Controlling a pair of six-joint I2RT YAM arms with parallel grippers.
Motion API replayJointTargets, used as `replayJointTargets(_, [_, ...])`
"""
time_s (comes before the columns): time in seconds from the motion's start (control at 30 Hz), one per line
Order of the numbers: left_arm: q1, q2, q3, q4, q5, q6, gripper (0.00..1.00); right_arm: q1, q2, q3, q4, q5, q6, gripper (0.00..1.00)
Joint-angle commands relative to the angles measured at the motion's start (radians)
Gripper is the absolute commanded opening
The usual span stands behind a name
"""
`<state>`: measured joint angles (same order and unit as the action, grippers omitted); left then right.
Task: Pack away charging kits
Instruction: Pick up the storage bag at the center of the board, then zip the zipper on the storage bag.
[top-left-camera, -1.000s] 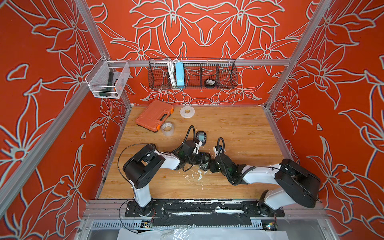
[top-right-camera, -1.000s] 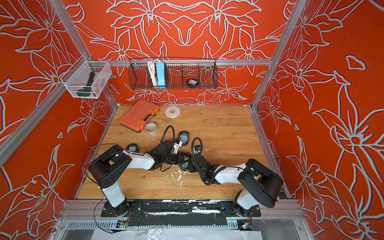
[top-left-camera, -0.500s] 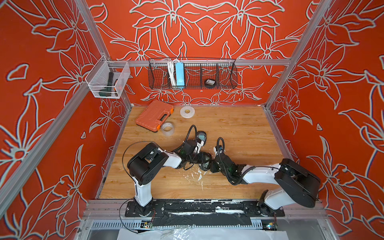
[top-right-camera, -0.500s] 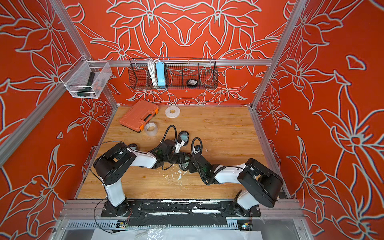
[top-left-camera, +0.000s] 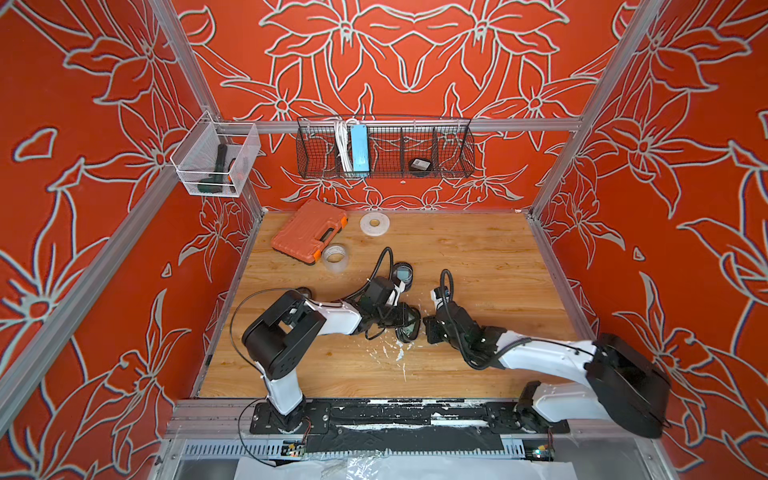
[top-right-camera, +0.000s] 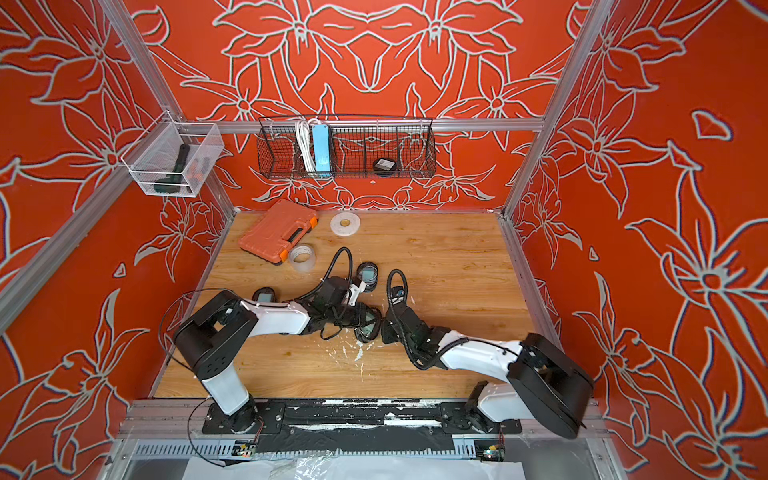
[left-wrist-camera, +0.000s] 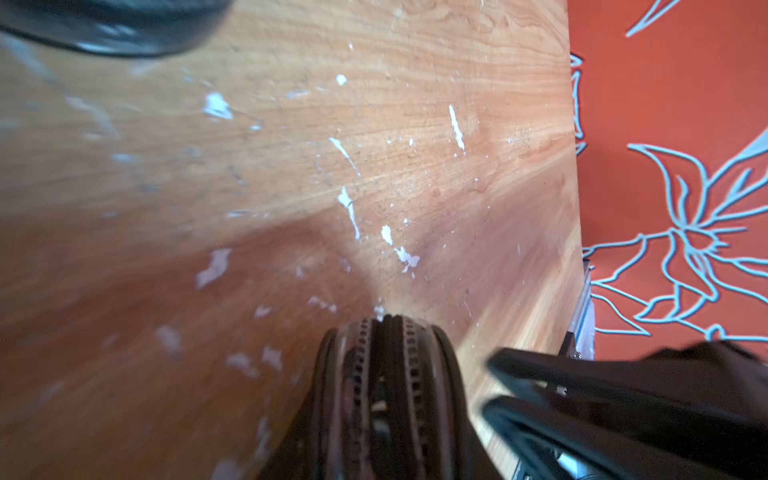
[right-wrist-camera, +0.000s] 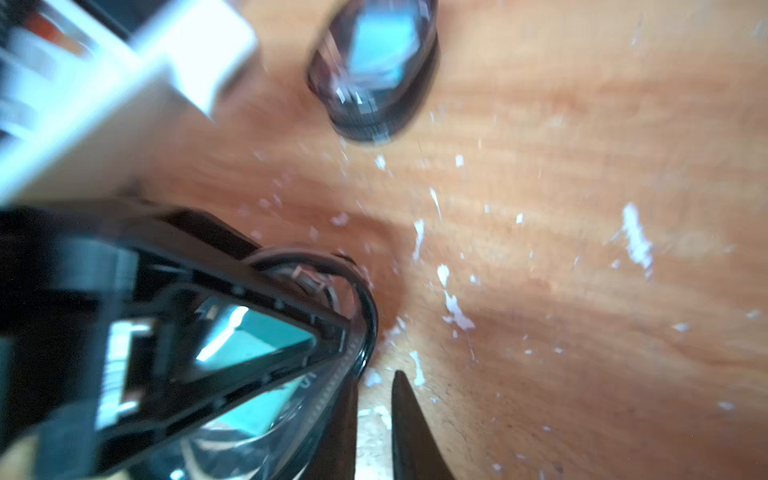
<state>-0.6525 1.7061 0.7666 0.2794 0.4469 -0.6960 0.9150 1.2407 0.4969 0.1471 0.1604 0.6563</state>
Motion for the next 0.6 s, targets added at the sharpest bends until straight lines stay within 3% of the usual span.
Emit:
replayJointTargets(0.0, [0.002,-0.153,0.034,-0.081,-0.082,0.014,0.02,0.002,-0.149,0.022,-0.099,0.042,-0.042,0.27])
replayJointTargets(0.13, [0.002,-0.374,0.036,-0.044,-0.188,0.009,0.0,0.115,-0.374,-0.018,-0.093,0.179,-0.14,0.34])
replayJointTargets(0.27, [0.001,-0.617,-0.056,0.167,-0.222,0.021,0.0,0.264,-0.485,-0.039,0.055,0.251,-0.319,0.36])
replayJointTargets(0.4, [-0.011,-0.843,-0.161,0.392,-0.227,0.074,0.0,0.377,-0.442,-0.014,0.254,0.237,-0.516,0.36])
replayJointTargets(0.57, [-0.022,-0.97,-0.136,0.445,-0.192,0.163,0.0,0.517,-0.295,0.067,0.489,0.141,-0.763,0.36])
